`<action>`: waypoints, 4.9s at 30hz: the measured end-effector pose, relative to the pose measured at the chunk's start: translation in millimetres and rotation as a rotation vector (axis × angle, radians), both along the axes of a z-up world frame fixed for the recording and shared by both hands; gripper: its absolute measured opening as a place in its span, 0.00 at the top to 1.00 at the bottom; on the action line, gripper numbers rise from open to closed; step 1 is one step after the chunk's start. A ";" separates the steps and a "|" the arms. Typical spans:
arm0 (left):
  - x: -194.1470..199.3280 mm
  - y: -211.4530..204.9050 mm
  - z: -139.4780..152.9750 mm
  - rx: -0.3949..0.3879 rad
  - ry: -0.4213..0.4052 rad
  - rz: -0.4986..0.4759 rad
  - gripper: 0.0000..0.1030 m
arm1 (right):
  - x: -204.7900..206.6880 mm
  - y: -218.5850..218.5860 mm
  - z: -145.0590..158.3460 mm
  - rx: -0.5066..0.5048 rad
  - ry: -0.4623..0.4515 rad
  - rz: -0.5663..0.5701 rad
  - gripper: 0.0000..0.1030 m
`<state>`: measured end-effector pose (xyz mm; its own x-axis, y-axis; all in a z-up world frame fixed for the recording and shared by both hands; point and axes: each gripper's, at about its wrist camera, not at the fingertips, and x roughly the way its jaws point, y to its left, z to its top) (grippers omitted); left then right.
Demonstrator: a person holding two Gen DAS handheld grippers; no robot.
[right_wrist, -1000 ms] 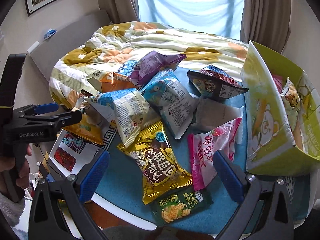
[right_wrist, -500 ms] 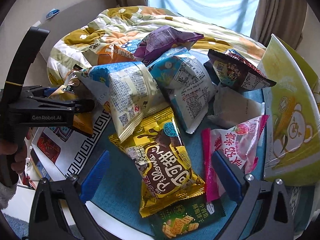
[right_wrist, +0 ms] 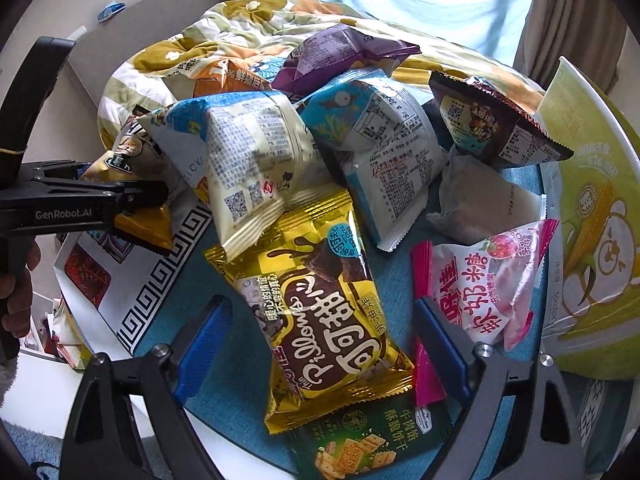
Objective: Organize snacks
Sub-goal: 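Move both tools back over the snack pile on the table, then grasp the white-and-yellow chip bag with the left tool while the right tool grasps the gold biscuit bag, then carry the chip bag with the left tool while the right tool carries the gold bag to the box, then release the chip bag into the box with the left tool while the right tool drops the gold bag in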
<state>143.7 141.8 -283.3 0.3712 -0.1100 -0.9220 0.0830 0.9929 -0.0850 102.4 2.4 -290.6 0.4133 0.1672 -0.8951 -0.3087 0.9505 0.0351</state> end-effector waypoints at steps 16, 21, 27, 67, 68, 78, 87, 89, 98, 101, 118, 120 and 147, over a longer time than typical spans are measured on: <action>-32.7 -5.2 17.7 0.026 -0.012 0.084 0.40 | 5.1 0.7 -15.9 0.007 0.035 0.054 0.30; -44.6 -4.2 21.5 0.026 -0.014 0.128 0.40 | 0.6 -9.9 -15.9 0.016 0.046 0.073 0.39; -58.9 -10.7 30.1 0.032 -0.027 0.167 0.40 | -10.7 -27.1 -7.5 0.037 0.037 0.091 0.50; -102.1 -124.6 154.6 0.022 -0.277 0.151 0.40 | -44.2 -121.4 115.4 0.020 -0.194 0.057 0.54; -100.3 -130.3 158.3 0.016 -0.286 0.140 0.40 | -43.8 -126.5 119.6 0.024 -0.204 0.050 0.54; -57.2 -216.1 198.9 -0.065 -0.356 -0.046 0.40 | -36.3 -197.9 162.6 0.016 -0.266 -0.098 0.54; 18.7 -321.7 197.0 -0.167 -0.275 -0.261 0.40 | -12.5 -284.6 175.2 0.029 -0.233 -0.349 0.54; 32.5 -346.1 187.5 -0.173 -0.241 -0.305 0.40 | -8.6 -301.0 174.7 0.030 -0.222 -0.404 0.54; 80.9 -427.8 121.1 -0.128 -0.081 -0.435 0.29 | 7.8 -350.8 156.2 0.058 -0.156 -0.591 0.54; 87.2 -430.4 106.5 -0.115 -0.068 -0.437 0.04 | 11.8 -359.0 146.7 0.066 -0.134 -0.632 0.54; 75.6 -363.0 122.6 -0.145 -0.071 -0.434 0.04 | 45.6 -353.5 114.9 0.102 -0.074 -0.594 0.54; 75.1 -359.6 122.7 -0.133 -0.078 -0.434 0.04 | 53.7 -352.3 110.1 0.096 -0.066 -0.589 0.54; 6.9 -282.2 190.9 -0.078 -0.237 -0.234 0.04 | -10.8 -329.4 174.9 0.125 -0.261 -0.457 0.00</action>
